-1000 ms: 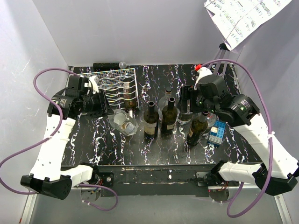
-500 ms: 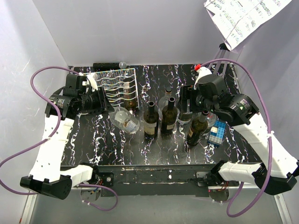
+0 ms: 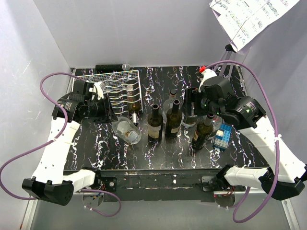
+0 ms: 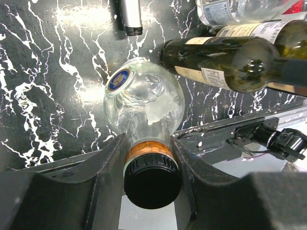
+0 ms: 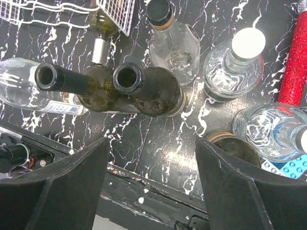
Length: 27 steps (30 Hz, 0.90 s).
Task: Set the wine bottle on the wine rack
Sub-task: Place the wine bottle at the center of the board.
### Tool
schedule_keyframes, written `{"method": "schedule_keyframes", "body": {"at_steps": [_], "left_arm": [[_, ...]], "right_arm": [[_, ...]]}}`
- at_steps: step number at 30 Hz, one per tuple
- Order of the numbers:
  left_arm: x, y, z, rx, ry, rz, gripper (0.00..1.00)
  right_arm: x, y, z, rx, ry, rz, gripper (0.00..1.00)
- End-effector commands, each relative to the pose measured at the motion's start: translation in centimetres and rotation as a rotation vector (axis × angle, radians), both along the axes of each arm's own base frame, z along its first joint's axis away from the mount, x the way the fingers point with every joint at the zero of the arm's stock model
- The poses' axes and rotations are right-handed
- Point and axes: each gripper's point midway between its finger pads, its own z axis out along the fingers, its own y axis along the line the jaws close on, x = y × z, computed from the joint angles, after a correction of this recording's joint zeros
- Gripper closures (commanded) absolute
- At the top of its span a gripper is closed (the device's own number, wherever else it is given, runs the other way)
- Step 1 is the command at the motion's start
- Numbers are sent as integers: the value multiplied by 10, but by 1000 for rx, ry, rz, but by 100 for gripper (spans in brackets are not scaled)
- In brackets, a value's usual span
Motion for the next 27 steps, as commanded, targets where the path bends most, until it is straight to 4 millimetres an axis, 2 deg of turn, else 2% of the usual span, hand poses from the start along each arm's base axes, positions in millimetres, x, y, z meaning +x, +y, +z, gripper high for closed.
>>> {"method": "schedule_keyframes", "body": {"at_steps": [1,5,10,13,21,27], "left_arm": [[2,-18,42,-91,-196,-83,100],[1,-22,32,-32,-189,-140,100],[-3,-26,3,144,-128,-219,100],[-4,-26,-7,206,-111,-234,100],[-9,-26,-25,358,-92,-335,100],[-17,-26,-41,379,-66,-361,100]], "right_arm": [[3,4,17,48,-52,18,21],[2,9,17,56,-47,39,21],[0,14,20,67,-49,75,20],[-2,18,25,86,-63,104,20],[-16,48,49,179,-109,306,16],[-17,62,59,196,-121,364,15]]}}
